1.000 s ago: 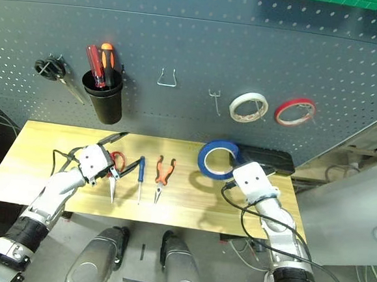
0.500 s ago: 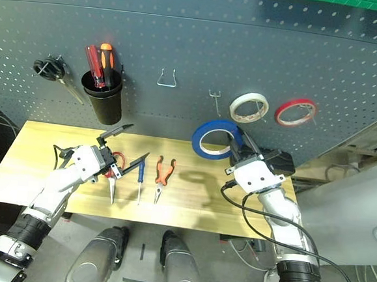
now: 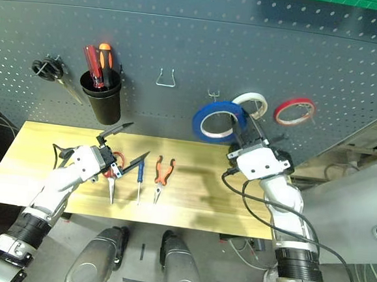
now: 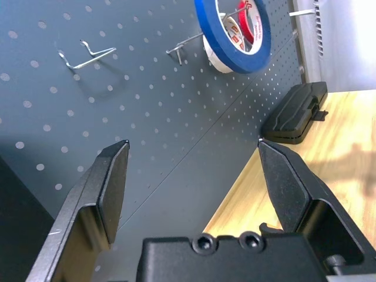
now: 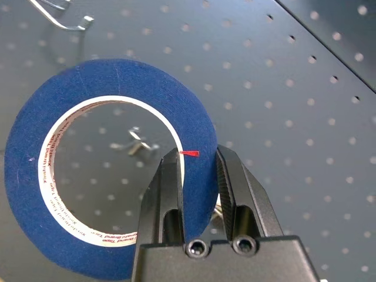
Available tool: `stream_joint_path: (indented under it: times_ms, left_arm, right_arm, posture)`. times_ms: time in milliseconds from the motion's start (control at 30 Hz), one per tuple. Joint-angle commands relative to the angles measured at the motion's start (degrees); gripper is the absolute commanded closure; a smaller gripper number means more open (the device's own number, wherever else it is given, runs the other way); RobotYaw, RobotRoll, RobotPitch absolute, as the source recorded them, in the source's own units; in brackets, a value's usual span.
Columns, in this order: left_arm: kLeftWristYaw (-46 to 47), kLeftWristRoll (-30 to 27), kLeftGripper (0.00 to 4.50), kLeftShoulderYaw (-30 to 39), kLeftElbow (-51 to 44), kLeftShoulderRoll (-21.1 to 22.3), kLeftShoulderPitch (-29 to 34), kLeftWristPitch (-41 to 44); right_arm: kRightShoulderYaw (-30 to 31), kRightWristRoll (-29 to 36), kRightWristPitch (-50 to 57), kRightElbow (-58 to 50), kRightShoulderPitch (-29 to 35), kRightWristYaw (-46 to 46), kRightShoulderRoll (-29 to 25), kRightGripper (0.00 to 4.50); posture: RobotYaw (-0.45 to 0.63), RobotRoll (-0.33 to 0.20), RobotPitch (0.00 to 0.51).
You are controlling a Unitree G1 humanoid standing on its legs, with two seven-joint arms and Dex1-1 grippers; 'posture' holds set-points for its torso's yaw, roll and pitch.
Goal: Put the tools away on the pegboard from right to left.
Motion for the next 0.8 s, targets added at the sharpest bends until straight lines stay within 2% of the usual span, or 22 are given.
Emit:
stream_joint_path:
  times_ms: [33, 267, 400, 633, 800]
  left_arm:
    - [0.2, 0.7, 0.00, 0.0, 0.2, 0.1, 0.6, 0.1]
    - [0.8, 0.9, 0.00, 0.1, 0.2, 0.1, 0.7, 0.6]
    - [1.1, 1.1, 0.00, 0.1, -0.1, 0.2, 1.0, 0.7]
    - [1.3, 1.2, 0.00, 0.1, -0.1, 0.5, 1.7, 0.5]
    - [1.0, 1.3, 0.00, -0.1, 0.7, 0.7, 1.5, 1.0]
  right_arm:
    - [0.4, -0.7, 1.6, 4.9, -2.6, -0.6, 0.5, 3.80]
    - [3.4, -1.9, 1.7, 14.3, -8.1, 0.1, 1.6, 3.80]
    - [4.1, -1.1, 0.6, 14.2, -7.8, 0.6, 2.3, 2.46]
    - [5.6, -0.1, -1.6, 12.1, 1.3, 2.3, 3.6, 0.04]
    - [7.2, 1.1, 2.1, 12.0, 6.7, 5.2, 5.4, 0.04]
  posture:
    - [0.12, 0.000, 0.216]
    - [0.14, 0.000, 0.218]
    - [0.14, 0.000, 0.218]
    - [0.14, 0.000, 0.218]
    - [0.14, 0.000, 0.215]
